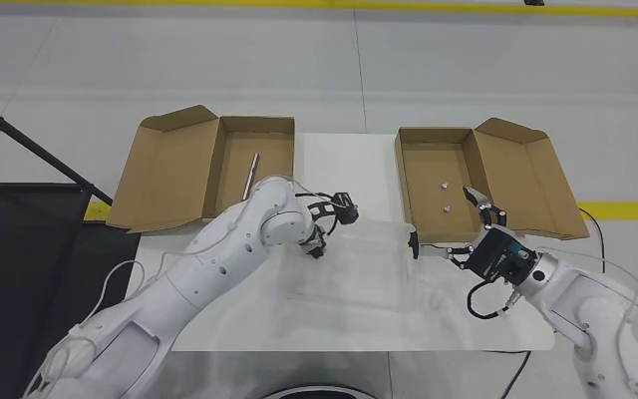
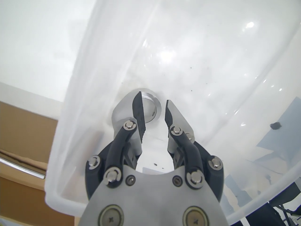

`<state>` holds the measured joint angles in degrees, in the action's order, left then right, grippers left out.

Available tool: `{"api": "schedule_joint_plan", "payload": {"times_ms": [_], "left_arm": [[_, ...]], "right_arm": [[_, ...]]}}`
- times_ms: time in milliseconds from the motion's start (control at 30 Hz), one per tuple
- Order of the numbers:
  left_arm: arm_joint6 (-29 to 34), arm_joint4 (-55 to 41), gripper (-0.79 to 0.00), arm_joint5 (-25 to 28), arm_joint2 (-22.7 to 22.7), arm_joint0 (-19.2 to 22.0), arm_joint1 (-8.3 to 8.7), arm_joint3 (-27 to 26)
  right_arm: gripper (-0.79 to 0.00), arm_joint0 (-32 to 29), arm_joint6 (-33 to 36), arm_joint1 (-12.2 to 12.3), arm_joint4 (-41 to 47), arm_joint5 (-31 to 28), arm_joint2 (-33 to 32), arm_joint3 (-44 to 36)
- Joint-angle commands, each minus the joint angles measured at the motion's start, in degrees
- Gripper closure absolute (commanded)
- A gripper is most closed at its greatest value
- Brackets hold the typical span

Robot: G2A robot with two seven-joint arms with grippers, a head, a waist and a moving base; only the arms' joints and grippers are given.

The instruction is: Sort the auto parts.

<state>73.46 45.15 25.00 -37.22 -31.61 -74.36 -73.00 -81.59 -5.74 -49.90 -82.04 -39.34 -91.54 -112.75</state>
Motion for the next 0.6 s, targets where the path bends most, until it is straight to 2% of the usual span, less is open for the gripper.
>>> {"api": "schedule_joint_plan", "payload": {"times_ms": [0, 367, 500, 567], "left_arm": [[0.1, -0.97, -0.302, 0.61, 0.24, 0.08, -0.16, 0.3], [0.99, -8.74, -0.314, 4.83, 1.57, 0.54, -1.04, 0.48], [1.56, -9.27, -0.329, 4.13, 2.33, 1.51, -0.83, -1.09], [1.16, -7.11, -0.336, 1.9, 1.67, 1.89, -0.61, -1.23]], "right_arm": [[-0.785, 0.0, 0.0, 0.0, 0.0, 0.0, 0.0, 0.0], [-0.785, 0.0, 0.0, 0.0, 0.0, 0.0, 0.0, 0.0], [-0.785, 0.0, 0.0, 0.0, 0.0, 0.0, 0.0, 0.0], [-0.785, 0.0, 0.0, 0.0, 0.0, 0.0, 0.0, 0.0]]}}
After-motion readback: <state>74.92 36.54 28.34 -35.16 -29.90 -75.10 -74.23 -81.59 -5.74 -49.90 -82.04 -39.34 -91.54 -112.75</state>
